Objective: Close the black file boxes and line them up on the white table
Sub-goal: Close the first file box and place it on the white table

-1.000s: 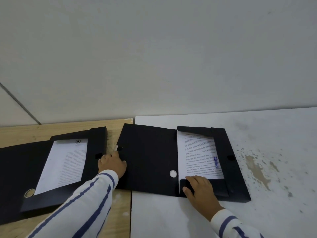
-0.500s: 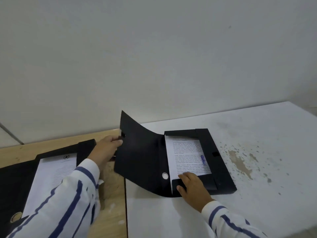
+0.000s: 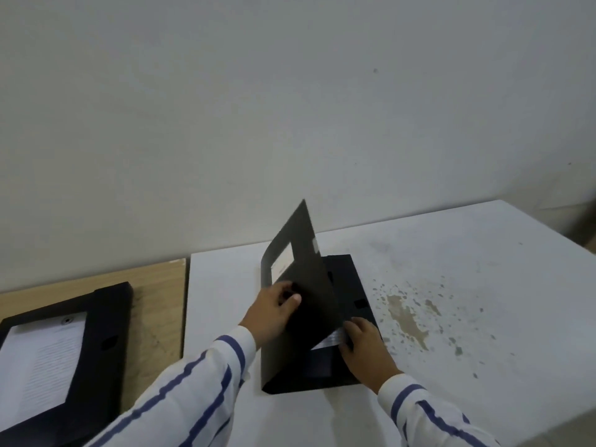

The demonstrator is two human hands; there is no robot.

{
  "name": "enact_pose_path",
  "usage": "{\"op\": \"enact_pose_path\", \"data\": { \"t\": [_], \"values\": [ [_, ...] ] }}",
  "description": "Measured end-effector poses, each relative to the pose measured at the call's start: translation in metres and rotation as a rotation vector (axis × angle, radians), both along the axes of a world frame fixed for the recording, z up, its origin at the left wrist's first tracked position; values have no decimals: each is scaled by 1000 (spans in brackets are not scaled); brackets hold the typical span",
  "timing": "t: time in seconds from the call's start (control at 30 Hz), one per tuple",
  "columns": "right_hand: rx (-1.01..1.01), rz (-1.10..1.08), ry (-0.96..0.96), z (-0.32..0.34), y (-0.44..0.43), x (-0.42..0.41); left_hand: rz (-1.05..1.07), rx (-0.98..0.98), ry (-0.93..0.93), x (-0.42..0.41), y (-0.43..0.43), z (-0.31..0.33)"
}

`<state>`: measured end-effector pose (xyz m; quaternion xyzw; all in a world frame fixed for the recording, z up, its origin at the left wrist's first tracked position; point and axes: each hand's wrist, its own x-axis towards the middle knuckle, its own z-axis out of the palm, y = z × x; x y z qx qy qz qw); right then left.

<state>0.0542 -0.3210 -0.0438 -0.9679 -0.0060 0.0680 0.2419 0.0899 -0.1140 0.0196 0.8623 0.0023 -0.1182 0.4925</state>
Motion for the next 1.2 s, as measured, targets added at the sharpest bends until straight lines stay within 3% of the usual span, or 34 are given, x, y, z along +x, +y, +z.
{"op": "enact_pose_path", "data": {
  "t": [0.1, 0.2, 0.4, 0.6, 0.73, 1.03, 1.13, 1.2],
  "values": [
    [75, -30, 53, 1, -29, 12, -3, 185, 77, 3, -19, -22],
    [288, -74, 105, 2, -52, 20, 50, 295, 130, 6, -33, -41],
    [494, -106, 171, 0, -84, 39, 117, 527, 144, 4, -50, -63],
    [437, -136, 263, -11, -80, 45, 17, 799, 160, -1, -59, -71],
    [104, -57, 175, -16, -62, 46, -13, 899, 143, -1, -63, -73],
    [-163, 42, 140, -37, -48, 44, 5, 734, 114, -14, -48, -86],
    [-111, 13, 145, -41, -54, 42, 101, 580, 100, -25, -39, -92],
    [36, -72, 151, -41, -55, 36, 220, 418, 122, -34, -37, -93]
  ]
}}
